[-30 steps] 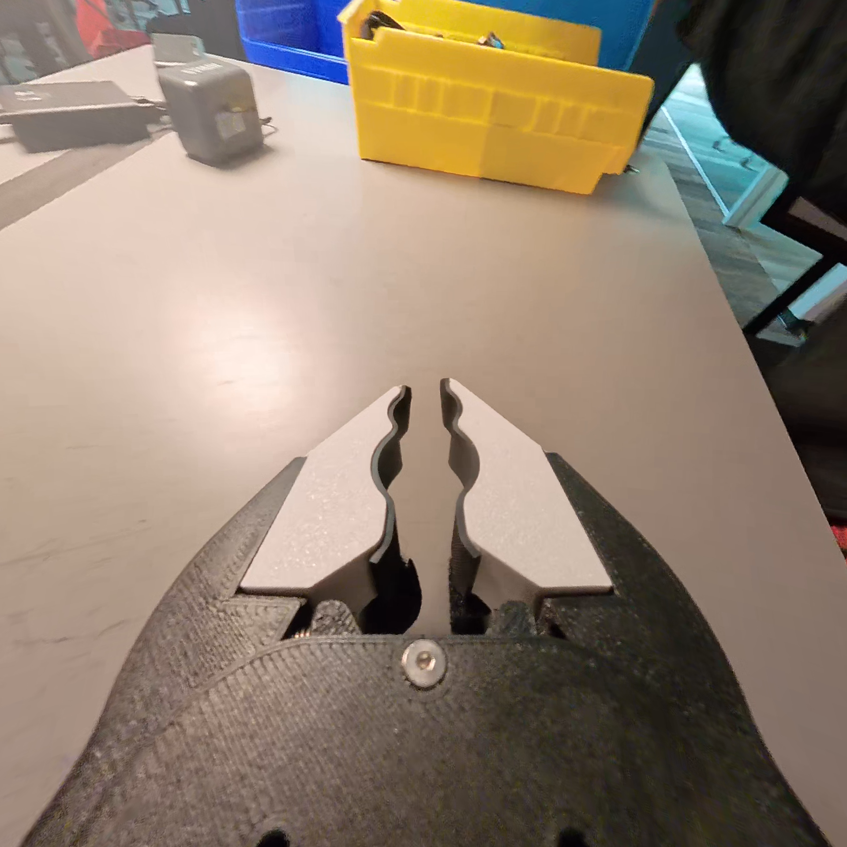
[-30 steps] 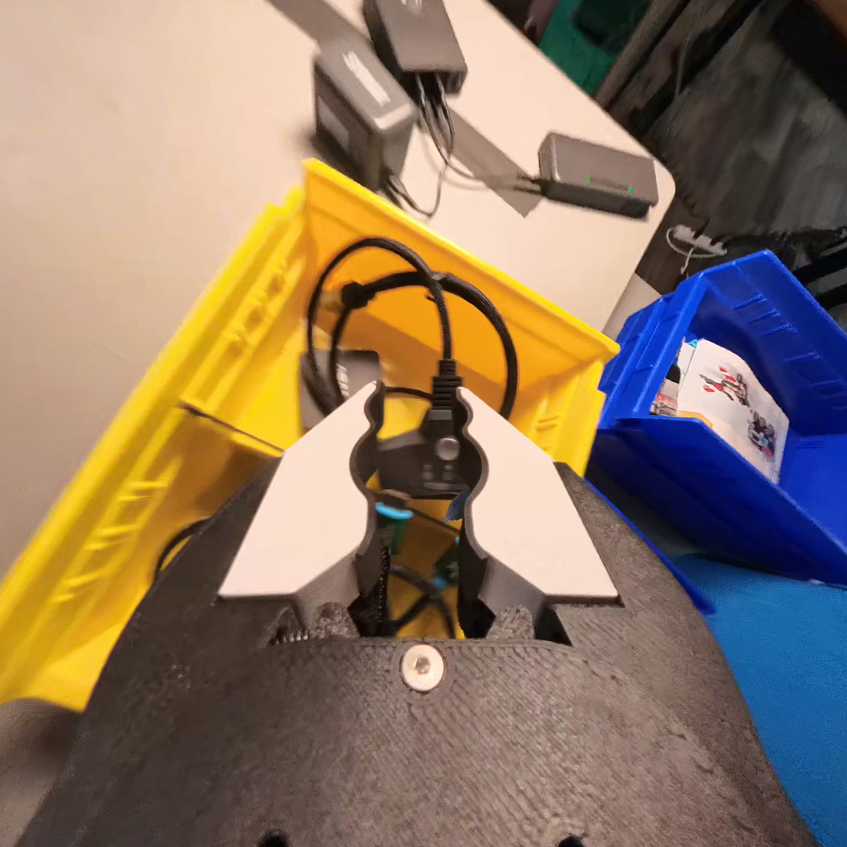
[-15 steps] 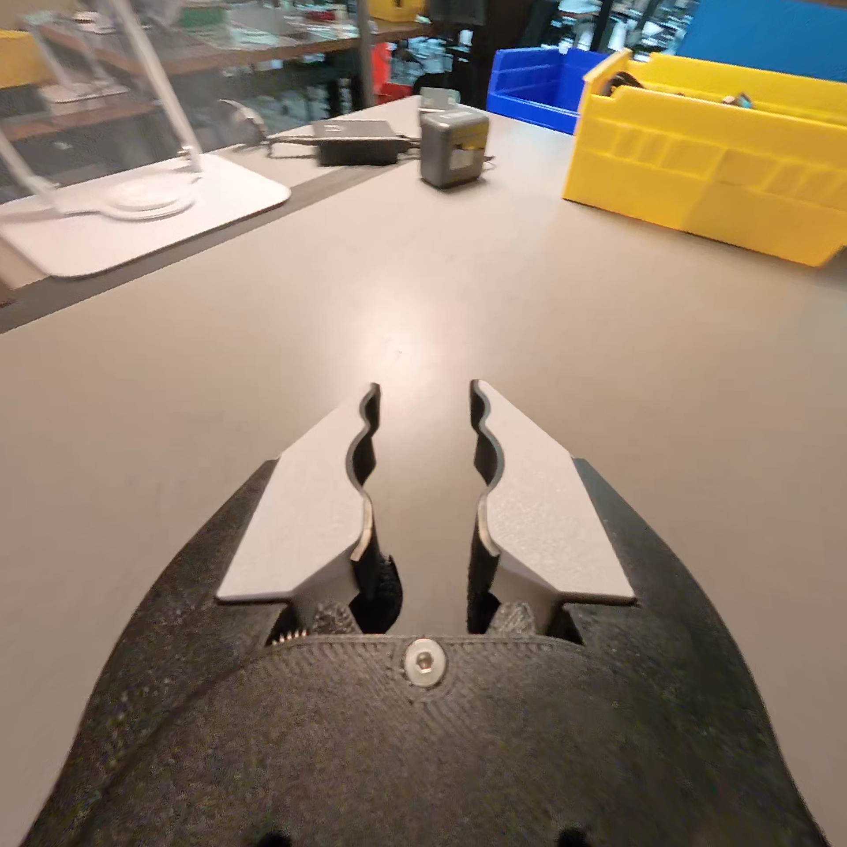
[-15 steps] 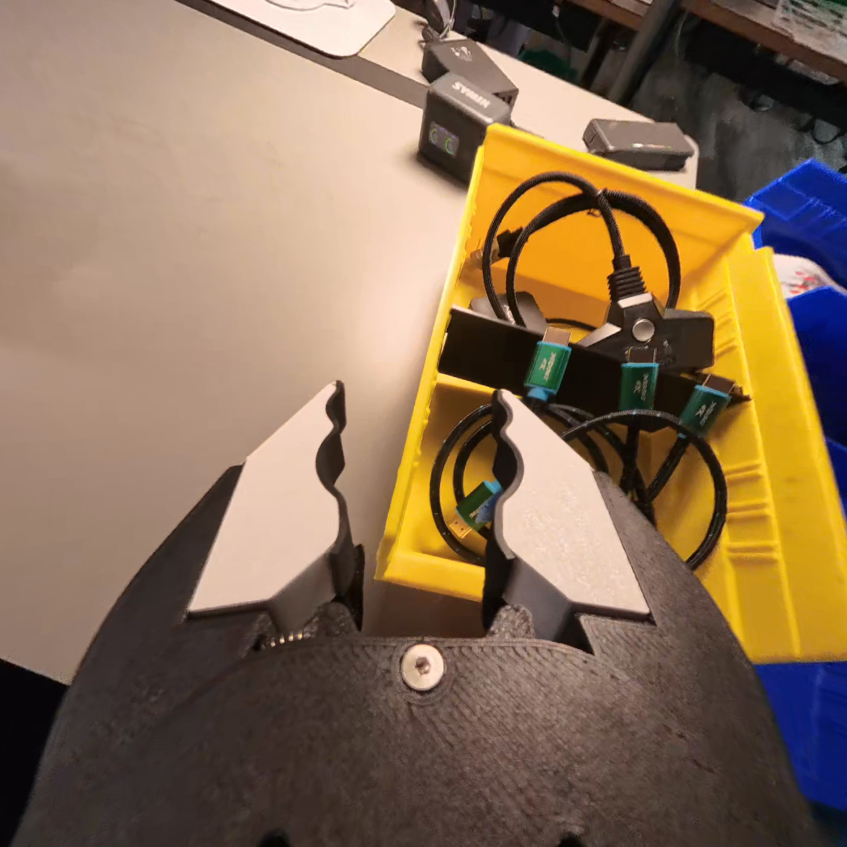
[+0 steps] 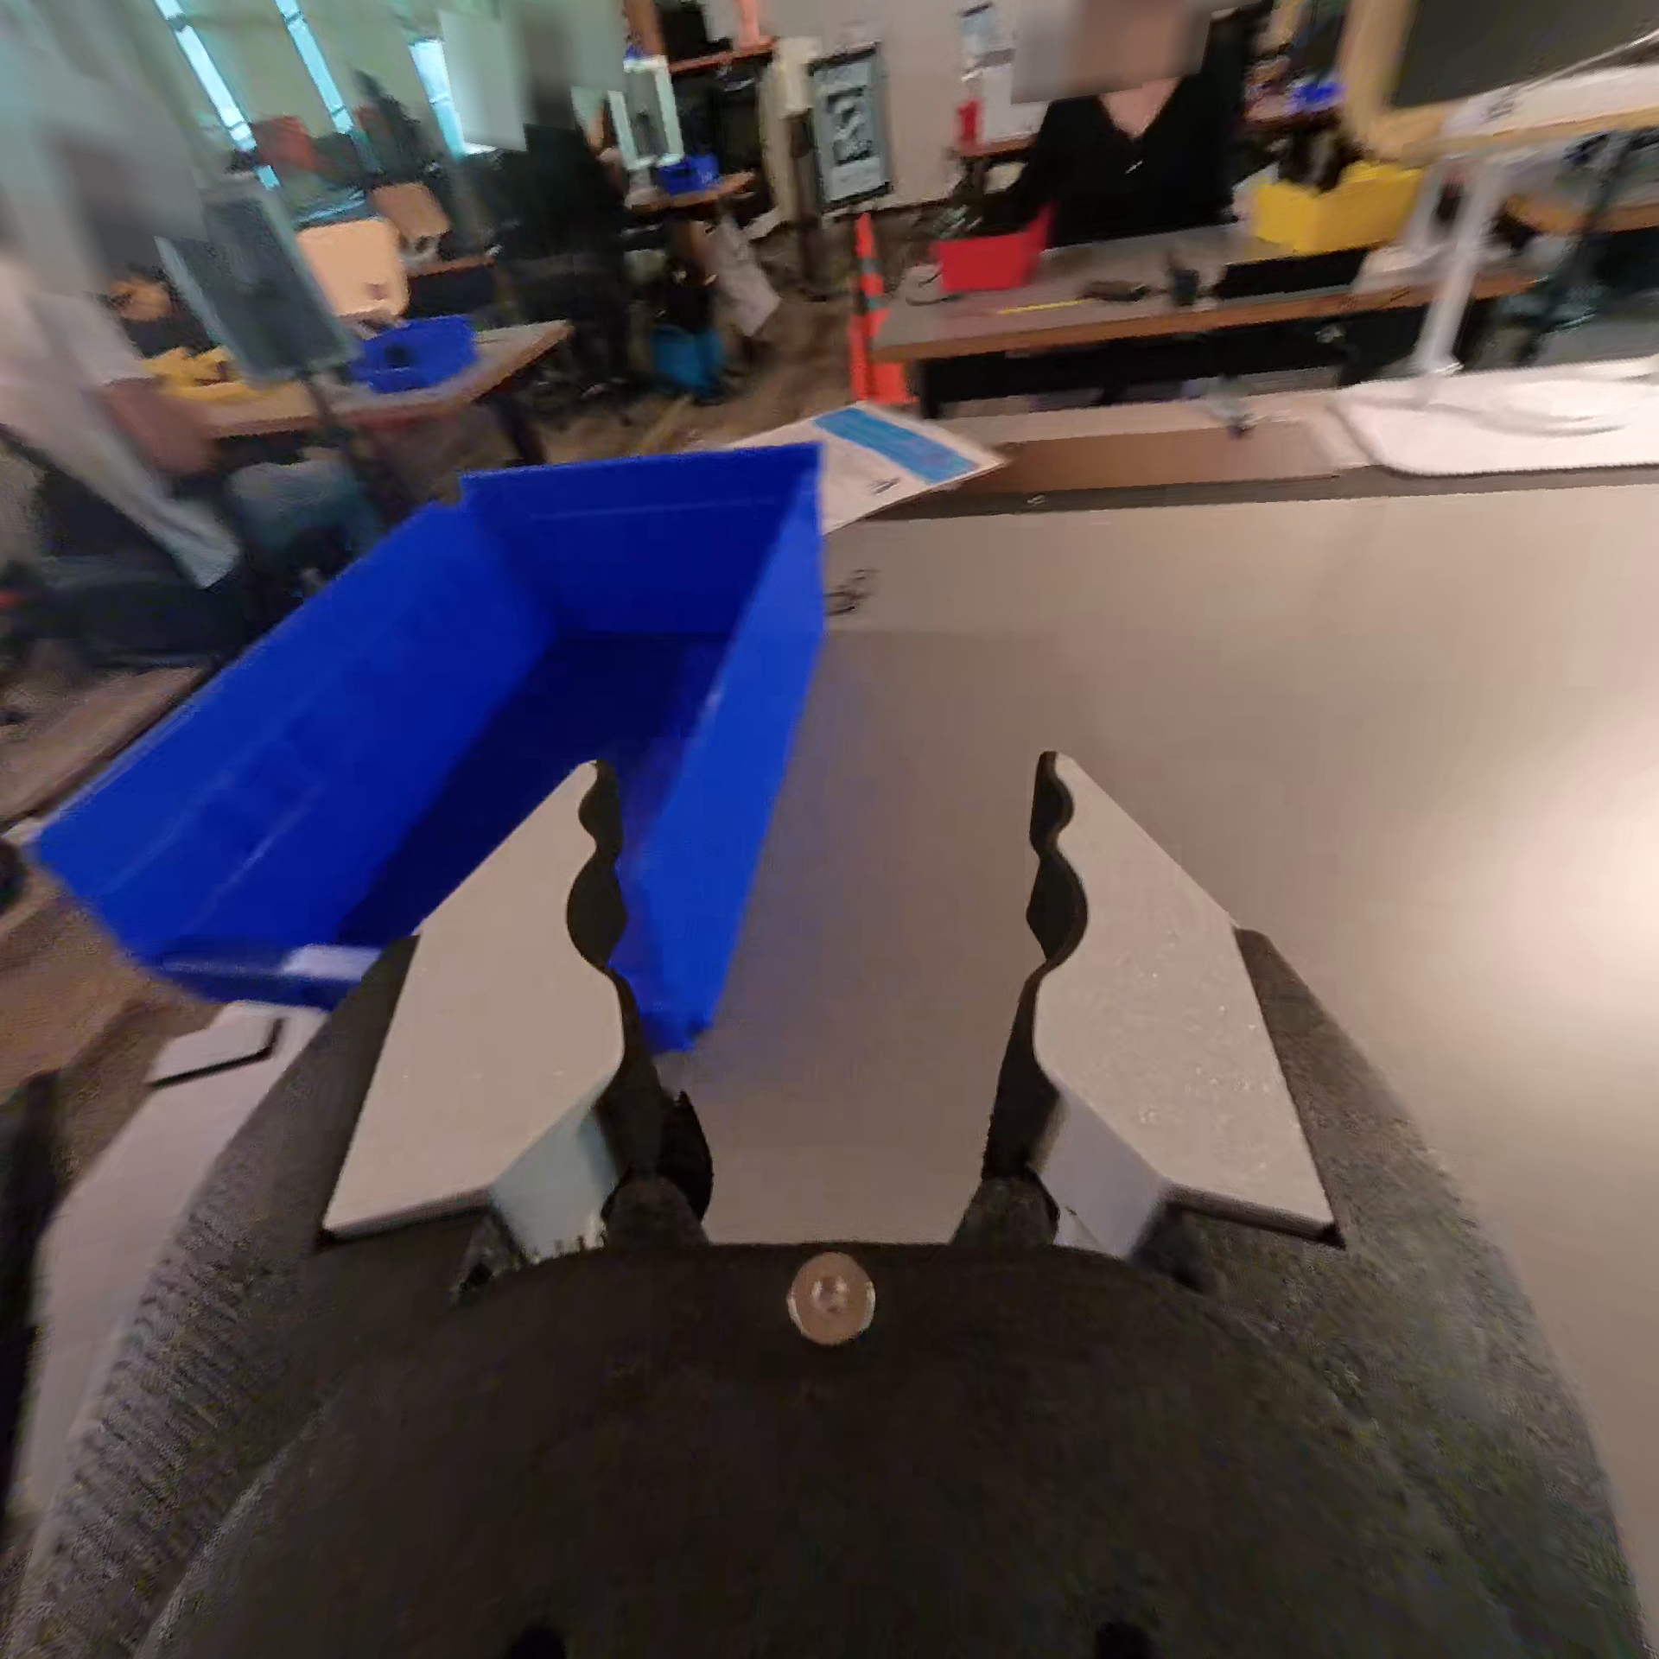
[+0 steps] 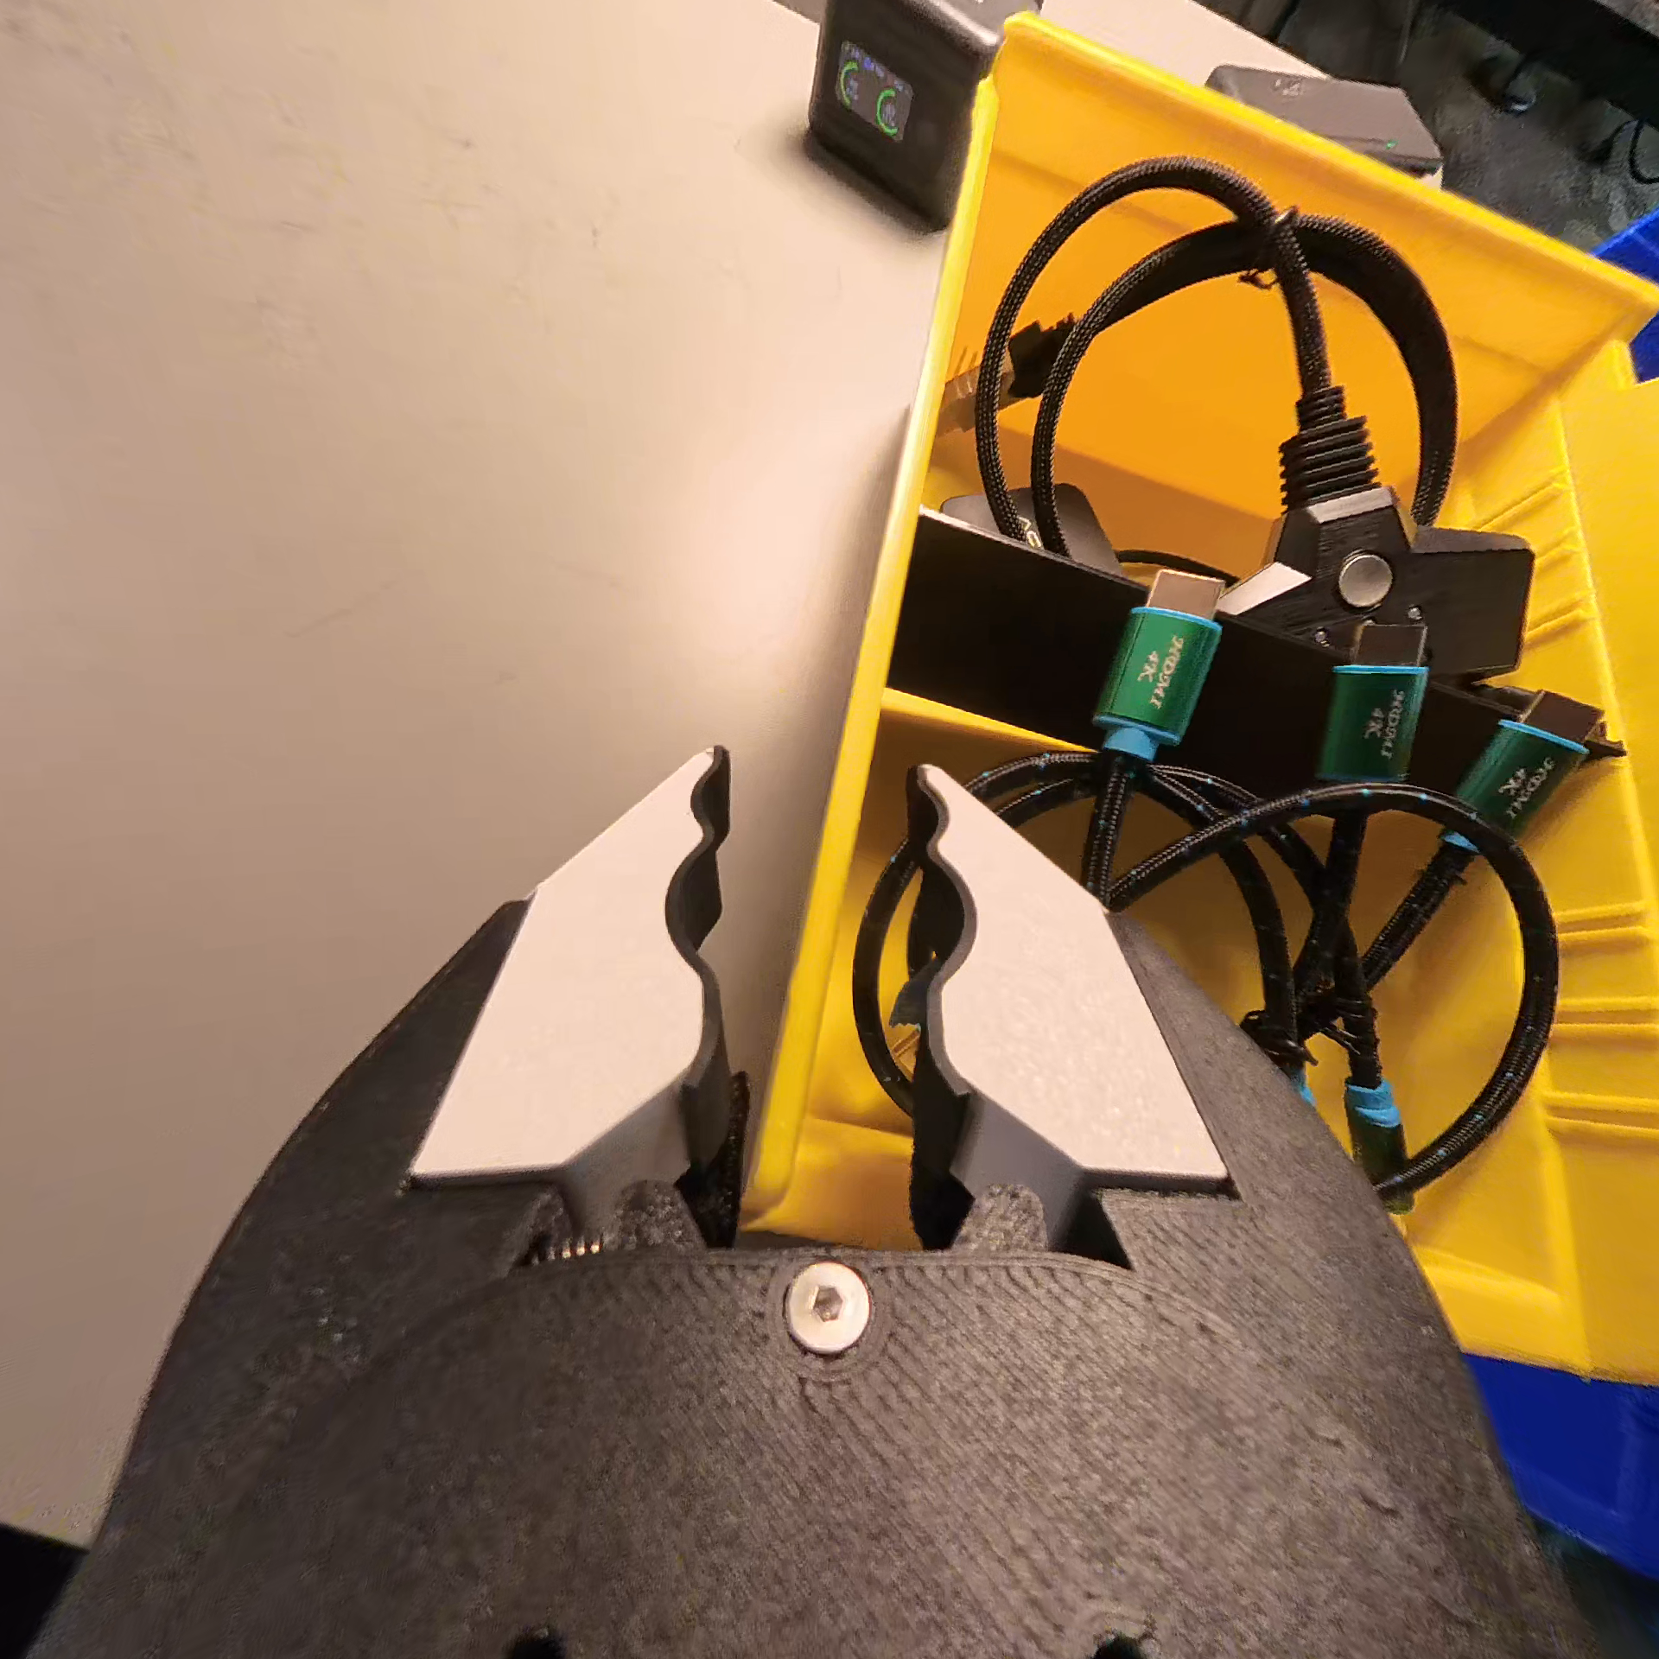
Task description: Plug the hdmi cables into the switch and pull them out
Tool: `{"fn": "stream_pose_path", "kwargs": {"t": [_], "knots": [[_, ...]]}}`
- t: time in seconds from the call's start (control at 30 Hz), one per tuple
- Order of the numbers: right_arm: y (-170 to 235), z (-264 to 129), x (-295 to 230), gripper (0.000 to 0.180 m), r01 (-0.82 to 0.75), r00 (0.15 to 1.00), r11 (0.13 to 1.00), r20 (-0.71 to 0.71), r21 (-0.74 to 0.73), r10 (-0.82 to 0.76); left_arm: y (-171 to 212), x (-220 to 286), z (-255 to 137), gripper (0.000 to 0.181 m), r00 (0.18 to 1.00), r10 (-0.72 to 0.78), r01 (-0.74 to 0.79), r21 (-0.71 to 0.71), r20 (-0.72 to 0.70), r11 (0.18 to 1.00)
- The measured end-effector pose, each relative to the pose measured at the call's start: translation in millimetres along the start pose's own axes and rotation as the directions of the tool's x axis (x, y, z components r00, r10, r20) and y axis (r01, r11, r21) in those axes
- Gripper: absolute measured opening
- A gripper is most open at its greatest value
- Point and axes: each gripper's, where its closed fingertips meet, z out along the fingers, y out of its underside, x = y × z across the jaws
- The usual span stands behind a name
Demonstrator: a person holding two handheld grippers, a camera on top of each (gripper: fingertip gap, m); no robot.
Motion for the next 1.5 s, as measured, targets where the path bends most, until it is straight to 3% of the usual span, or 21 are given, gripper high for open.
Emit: {"fn": "stream_pose_path", "kwargs": {"t": [0.1,0.2,0.33,0.37,0.43,0.67,0.9,1.1,1.27,1.5], "knots": [[-1.3,4.7,-3.9,0.04,-0.009,1.0,1.0,0.006,0.001,0.009,13.0,-35.8,9.4,0.09,0.997,-0.005,0.009,-0.05,0.074,0.999],[-2.5,6.3,-5.6,0.03,-0.016,1.0,1.0,0.003,0.008,0.016,40.2,-55.4,33.6,0.074,0.996,-0.027,0.039,-0.151,0.081,0.988],[-2.4,6.5,0.7,0.015,-0.026,0.999,1.0,-0.029,0.009,0.026,57.1,-45.1,59.7,0.042,0.998,-0.058,0.05,-0.209,-0.03,0.977],[-2.4,6.4,1.3,0.013,-0.029,0.999,1.0,-0.032,0.011,0.029,56.8,-43.1,63.8,0.024,0.998,-0.046,0.035,-0.202,-0.048,0.979],[-1.9,5.8,2.1,0.01,-0.035,0.999,0.999,-0.039,0.01,0.035,53.4,-41.2,66.9,0.008,0.997,-0.023,0.01,-0.182,-0.071,0.983],[-0.9,-2.6,-18.6,0.006,-0.001,1.0,1.0,0.009,0.023,0.001,54.1,-20.2,47.9,0.003,0.983,-0.004,-0.027,-0.163,-0.185,0.986],[-8.0,-10.2,-66.8,0.006,0.075,0.987,0.996,0.137,0.056,-0.083,58.3,29.1,3.9,0.005,0.896,0.105,-0.159,-0.092,-0.431,0.983],[-22.8,-6.2,-106.4,0.006,0.146,0.951,0.984,0.261,0.103,-0.168,64.2,67.5,-41.6,0.004,0.691,0.209,-0.26,0.031,-0.692,0.965],[-39.6,6.7,-126.7,0.006,0.188,0.908,0.971,0.351,0.146,-0.228,71.7,92.5,-87.9,0.004,0.427,0.267,-0.29,0.149,-0.864,0.946],[-67.6,31.5,-151.4,0.007,0.259,0.805,0.94,0.487,0.223,-0.338,82.9,113.6,-147.4,0.005,0.052,0.197,-0.288,0.174,-0.979,0.942]]}}
